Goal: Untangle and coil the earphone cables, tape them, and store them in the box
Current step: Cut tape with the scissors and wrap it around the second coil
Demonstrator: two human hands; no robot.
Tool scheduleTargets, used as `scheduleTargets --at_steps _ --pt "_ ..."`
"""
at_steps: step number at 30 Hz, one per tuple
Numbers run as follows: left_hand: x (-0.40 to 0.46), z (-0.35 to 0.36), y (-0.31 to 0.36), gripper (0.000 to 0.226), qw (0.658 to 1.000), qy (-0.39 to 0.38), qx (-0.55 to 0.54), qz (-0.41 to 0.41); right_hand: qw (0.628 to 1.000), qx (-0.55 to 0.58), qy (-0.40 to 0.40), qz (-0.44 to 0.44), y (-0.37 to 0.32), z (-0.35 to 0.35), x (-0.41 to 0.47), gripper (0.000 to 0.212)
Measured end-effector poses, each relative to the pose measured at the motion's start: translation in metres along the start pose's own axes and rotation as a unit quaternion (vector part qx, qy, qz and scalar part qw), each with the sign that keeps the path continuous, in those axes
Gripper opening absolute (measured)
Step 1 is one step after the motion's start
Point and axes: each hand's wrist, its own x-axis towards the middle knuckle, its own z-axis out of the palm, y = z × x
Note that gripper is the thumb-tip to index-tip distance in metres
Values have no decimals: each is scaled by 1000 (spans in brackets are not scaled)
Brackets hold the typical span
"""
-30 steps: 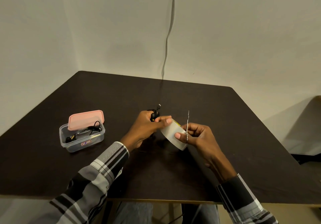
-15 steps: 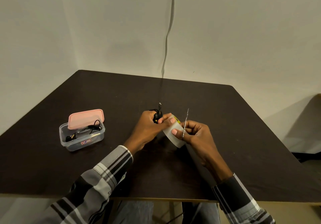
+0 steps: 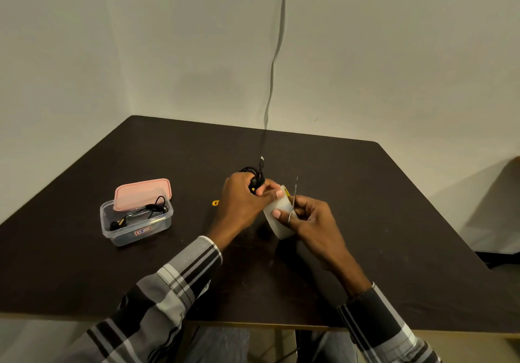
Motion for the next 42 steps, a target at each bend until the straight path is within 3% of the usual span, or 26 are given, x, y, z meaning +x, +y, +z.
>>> scheduleTargets --at_steps 8,12,14,35,42 --pt "7 -5 0 21 999 -12 48 -20 997 -80 -16 -15 2 1 4 11" --pt "4 -6 -2 46 998 10 68 -6 992 -125 -3 -14 6 4 7 4" --pt "-1 -7 -1 50 997 17 71 0 989 -148 1 -12 7 6 8 11" --pt "-7 -8 -5 49 995 39 89 5 976 -216 11 -28 7 13 15 12" --pt "-27 2 4 43 994 28 101 -16 967 -247 33 -52 11 8 25 27"
